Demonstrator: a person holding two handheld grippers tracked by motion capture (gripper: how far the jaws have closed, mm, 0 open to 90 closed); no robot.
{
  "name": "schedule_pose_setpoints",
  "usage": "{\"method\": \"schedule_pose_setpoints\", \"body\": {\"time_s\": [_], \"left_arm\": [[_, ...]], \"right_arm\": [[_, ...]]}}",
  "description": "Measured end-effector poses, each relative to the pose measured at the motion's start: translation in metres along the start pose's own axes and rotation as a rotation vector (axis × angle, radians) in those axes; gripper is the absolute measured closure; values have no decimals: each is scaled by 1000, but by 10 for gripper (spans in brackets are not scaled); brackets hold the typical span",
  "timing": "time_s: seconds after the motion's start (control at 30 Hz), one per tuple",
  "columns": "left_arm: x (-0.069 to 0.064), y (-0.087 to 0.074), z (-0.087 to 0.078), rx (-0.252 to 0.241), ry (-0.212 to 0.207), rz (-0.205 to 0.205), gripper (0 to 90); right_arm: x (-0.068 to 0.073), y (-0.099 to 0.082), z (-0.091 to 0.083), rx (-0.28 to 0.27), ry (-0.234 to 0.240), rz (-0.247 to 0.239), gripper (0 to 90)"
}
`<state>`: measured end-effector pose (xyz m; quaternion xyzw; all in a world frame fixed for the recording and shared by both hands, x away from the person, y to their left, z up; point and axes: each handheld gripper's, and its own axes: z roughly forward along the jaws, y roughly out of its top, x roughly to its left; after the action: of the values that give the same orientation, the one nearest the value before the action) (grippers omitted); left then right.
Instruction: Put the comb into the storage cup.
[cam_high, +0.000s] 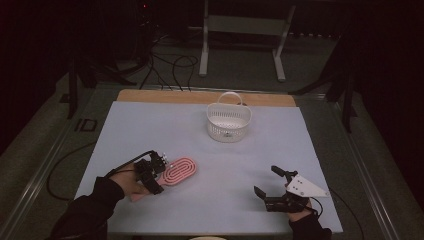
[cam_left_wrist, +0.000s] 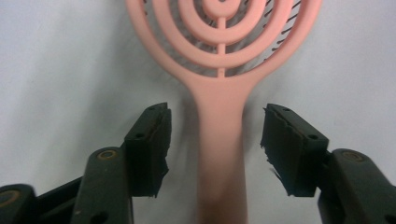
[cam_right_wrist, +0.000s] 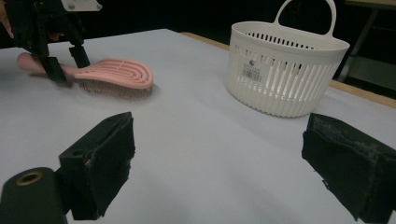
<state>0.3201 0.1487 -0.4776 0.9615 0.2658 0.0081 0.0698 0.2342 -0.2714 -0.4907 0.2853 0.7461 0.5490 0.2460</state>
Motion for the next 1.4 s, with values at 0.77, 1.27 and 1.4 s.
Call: {"method": "schedule_pose_setpoints", "body": {"time_s": [0.77,1.27,1.4], "left_arm": [[-2,11,9,71,-2,22,693],[2,7,8,43,-28,-3,709],[3,3,5,15,-39,-5,710]], "right_arm": [[-1,0,0,-1,2,6,93],[-1,0,1,-2,3,6,93],[-1,-1,0,0,-1,8,93]]}}
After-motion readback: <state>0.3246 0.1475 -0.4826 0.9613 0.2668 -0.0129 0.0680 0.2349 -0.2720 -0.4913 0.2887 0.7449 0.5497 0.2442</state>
